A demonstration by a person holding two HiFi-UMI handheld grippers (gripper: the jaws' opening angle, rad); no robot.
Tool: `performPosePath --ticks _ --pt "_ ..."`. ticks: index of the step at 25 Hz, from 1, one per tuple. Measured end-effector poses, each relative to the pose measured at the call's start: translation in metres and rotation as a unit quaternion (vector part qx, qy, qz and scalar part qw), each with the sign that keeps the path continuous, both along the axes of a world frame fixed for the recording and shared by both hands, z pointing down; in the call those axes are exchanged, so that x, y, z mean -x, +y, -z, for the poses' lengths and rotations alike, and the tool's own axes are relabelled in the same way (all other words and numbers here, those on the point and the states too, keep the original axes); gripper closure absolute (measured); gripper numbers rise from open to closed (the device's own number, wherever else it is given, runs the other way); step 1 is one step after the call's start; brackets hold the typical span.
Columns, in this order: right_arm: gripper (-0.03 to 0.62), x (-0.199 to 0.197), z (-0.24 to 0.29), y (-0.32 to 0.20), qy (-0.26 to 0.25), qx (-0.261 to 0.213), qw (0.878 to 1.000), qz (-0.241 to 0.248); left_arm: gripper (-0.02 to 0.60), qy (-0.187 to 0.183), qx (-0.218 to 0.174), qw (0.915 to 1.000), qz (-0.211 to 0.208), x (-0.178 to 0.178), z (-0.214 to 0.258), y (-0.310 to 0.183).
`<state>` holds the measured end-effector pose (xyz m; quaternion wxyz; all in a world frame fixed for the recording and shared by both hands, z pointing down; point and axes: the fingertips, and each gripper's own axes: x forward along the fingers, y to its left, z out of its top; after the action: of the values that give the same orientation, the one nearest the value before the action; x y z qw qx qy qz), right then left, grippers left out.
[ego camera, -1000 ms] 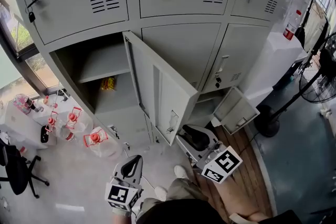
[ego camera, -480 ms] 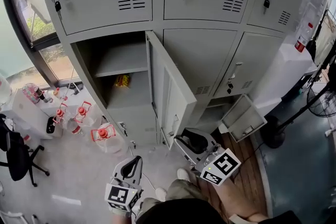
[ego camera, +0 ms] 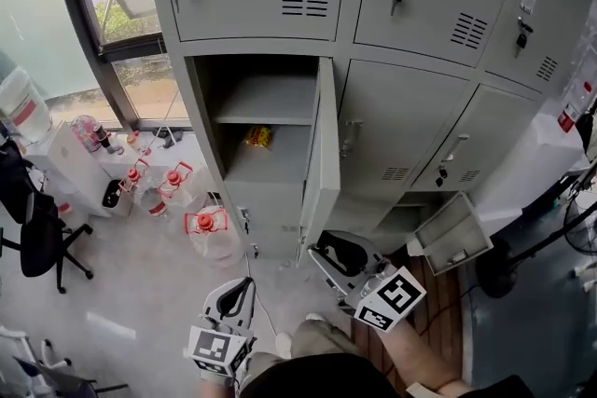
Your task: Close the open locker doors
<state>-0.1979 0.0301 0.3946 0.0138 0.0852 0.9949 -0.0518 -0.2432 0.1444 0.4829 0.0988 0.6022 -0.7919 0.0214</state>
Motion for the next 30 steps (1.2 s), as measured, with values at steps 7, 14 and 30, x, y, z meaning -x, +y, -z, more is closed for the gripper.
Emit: performPosePath --ticks 7,14,30 --pt "0.462 0.025 0.0 0.017 0.0 0.005 0.998 0.063 0.574 -0.021 -0.004 0.9983 0.054 0.008 -0.004 0.021" --pt "0.462 0.052 0.002 0.03 -0.002 0.011 0.992 0.127 0.574 -0.024 0.003 0.993 0.116 0.016 -0.004 0.037" --pt "0.47 0.111 0.008 0.039 -0.004 0.02 0.973 0.232 0.574 -0.051 0.008 0.9702 0.236 0.018 0.024 0.066"
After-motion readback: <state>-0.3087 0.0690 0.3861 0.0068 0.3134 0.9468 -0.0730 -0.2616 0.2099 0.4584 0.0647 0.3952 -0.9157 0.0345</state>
